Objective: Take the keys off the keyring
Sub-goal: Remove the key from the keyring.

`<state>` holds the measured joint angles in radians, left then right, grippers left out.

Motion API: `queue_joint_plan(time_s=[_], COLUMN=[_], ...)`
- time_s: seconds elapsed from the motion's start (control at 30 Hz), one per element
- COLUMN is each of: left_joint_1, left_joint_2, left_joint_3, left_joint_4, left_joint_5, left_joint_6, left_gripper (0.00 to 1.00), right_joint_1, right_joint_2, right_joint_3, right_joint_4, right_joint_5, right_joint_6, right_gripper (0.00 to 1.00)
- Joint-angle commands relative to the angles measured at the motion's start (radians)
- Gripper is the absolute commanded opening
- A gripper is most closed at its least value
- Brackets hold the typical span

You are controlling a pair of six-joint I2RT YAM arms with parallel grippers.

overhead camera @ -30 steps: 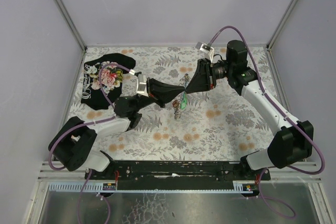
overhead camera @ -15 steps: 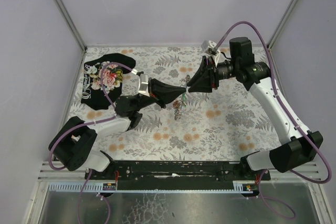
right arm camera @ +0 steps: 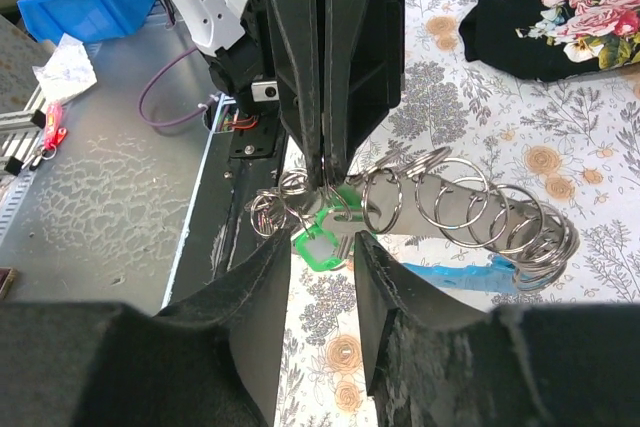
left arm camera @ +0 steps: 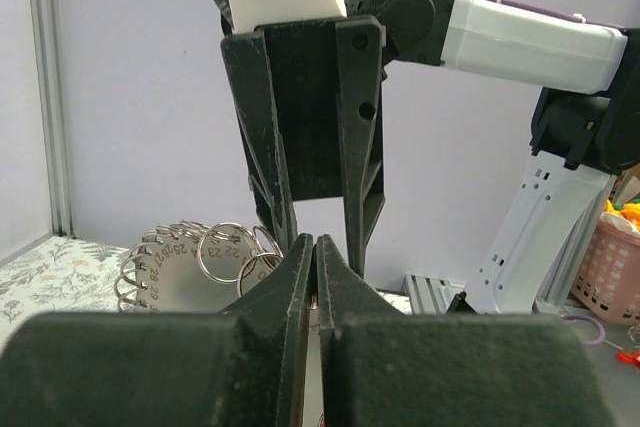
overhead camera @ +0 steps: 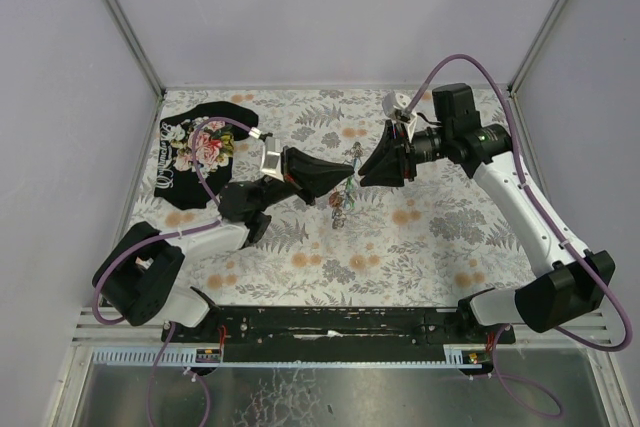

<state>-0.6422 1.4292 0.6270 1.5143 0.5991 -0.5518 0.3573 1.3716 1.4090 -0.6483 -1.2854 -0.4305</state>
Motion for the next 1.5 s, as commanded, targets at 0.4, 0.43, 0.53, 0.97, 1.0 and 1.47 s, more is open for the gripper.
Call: queue_joint_plan(time_s=[0.4,0.43,0.53,0.97,1.0,1.47], left_joint_1=[-0.053,-0.056,-0.06,-0.059,-0.059,-0.025], left_joint_2=[-0.023,-0.021,-0.015,-0.057,-0.055,0.091], left_joint_3=[0.037,0.04,0.046,0.031,0.032,0.192], left_joint_4=[0.084,0.083,0.082,0.019,0.018,0.095], left_joint_5=[-0.183,-0.189,-0.204,-0.225,-0.22,-0.009], left_joint_6=[-0.059,-0.059,-0.056,0.02,0.025,0.05], left_gripper=[0.0,0.0,0.0,0.0,0.0,0.0], right_joint_1=[0.014,0.014,0.014,-0.07,-0.07,-0.07], right_joint_2=[-0.022,-0.021,-0.022,-0.052,-0.054,-0.016], right_joint_3=[0.013,0.013,0.013,0.077,0.081,0.173], right_joint_4=[0.15,0.171,0.224,0.014,-0.008,-0.113], right_joint_5=[-0.041,-0.046,-0.06,0.006,-0.01,-0.07], right_joint_6=[0.02,0.038,0.1,-0.033,-0.054,-0.316], right_gripper=[0.38,0.38,0.38,0.44,0.44,0.32])
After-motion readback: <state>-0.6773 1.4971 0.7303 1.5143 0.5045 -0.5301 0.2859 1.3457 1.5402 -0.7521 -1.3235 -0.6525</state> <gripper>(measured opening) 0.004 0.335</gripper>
